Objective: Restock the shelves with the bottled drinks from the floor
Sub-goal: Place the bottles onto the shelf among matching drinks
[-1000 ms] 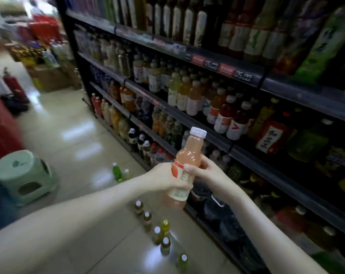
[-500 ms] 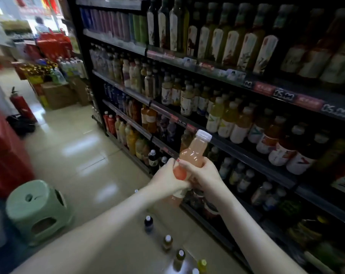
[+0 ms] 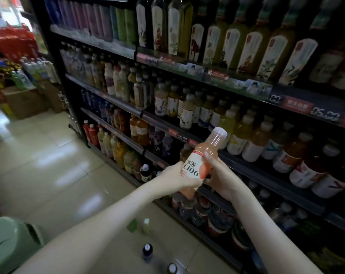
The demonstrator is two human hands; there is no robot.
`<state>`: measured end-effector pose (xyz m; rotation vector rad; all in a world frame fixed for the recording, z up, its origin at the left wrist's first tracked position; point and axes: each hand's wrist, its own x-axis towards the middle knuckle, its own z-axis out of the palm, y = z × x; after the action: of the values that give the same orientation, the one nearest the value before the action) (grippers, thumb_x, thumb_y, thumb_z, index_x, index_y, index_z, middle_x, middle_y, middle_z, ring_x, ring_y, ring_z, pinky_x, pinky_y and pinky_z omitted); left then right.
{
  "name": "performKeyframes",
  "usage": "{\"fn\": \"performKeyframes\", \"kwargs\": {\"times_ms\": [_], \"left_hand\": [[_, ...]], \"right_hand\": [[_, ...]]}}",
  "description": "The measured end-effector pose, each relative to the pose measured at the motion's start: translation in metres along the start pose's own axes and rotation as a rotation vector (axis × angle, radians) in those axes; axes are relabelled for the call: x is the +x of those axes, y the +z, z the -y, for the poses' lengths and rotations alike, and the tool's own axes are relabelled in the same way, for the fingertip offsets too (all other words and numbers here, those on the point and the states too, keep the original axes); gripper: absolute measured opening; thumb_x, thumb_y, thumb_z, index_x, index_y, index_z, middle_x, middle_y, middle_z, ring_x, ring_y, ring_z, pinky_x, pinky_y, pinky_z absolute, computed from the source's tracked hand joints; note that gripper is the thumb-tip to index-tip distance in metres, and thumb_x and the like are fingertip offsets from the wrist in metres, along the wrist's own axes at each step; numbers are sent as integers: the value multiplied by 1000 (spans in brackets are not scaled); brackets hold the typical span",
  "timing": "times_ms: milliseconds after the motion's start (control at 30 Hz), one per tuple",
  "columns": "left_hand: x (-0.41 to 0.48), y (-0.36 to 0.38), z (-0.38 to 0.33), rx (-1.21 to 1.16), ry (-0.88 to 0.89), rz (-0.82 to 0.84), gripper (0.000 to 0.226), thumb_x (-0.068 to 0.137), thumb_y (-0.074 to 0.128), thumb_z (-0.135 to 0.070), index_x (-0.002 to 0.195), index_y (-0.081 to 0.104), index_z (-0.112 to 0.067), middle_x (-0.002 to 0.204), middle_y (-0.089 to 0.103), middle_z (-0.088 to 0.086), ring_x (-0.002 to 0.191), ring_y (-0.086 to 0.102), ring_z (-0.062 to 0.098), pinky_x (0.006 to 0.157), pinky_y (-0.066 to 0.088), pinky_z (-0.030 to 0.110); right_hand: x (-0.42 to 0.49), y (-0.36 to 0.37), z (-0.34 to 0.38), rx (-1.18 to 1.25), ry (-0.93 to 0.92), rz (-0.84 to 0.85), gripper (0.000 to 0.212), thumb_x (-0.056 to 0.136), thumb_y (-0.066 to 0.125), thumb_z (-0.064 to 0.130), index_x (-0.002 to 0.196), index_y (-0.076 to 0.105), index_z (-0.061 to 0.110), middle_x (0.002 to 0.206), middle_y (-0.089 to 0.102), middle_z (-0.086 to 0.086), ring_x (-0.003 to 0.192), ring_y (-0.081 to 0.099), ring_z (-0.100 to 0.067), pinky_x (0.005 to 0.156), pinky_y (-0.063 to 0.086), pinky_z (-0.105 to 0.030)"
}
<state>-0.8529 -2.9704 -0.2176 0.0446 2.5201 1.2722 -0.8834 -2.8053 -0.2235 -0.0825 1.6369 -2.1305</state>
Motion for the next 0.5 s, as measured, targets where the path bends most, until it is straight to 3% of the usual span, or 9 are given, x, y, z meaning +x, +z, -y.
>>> {"fn": "performKeyframes", "kwargs": {"times_ms": [100, 233, 400, 500], "left_hand": [[25, -30, 3, 86, 8, -37, 46, 71, 71, -53, 100, 46, -28, 94, 60, -8, 81, 60, 12, 69, 53, 33], [54, -69, 17, 89, 56, -28, 56, 72, 74, -52, 111, 44, -25, 98, 62, -7, 85, 63, 11, 79, 55, 36], [94, -127, 25, -123, 126, 189, 49, 78, 75, -42, 116, 48, -24, 110, 66, -3, 98, 66, 14, 89, 54, 36], [119, -161, 12, -226, 165, 308, 40, 88, 68, -29, 121, 50, -16, 119, 64, 7, 107, 64, 22, 93, 51, 36]], "right_hand": [[36, 12, 8, -138, -14, -30, 57, 81, 66, 45, 124, 54, 10, 106, 72, -11, 92, 70, -24, 65, 56, -31], [73, 36, 21, -144, -48, -101, 51, 79, 70, 31, 116, 57, -1, 90, 74, -10, 74, 71, -19, 58, 52, -25], [106, 53, 31, -10, -110, -233, 46, 72, 77, 28, 110, 61, 6, 101, 74, -12, 91, 71, -24, 77, 55, -35], [121, 61, 49, 59, -176, -294, 43, 74, 74, 24, 110, 61, 4, 102, 72, -15, 91, 71, -26, 71, 57, -33]]}}
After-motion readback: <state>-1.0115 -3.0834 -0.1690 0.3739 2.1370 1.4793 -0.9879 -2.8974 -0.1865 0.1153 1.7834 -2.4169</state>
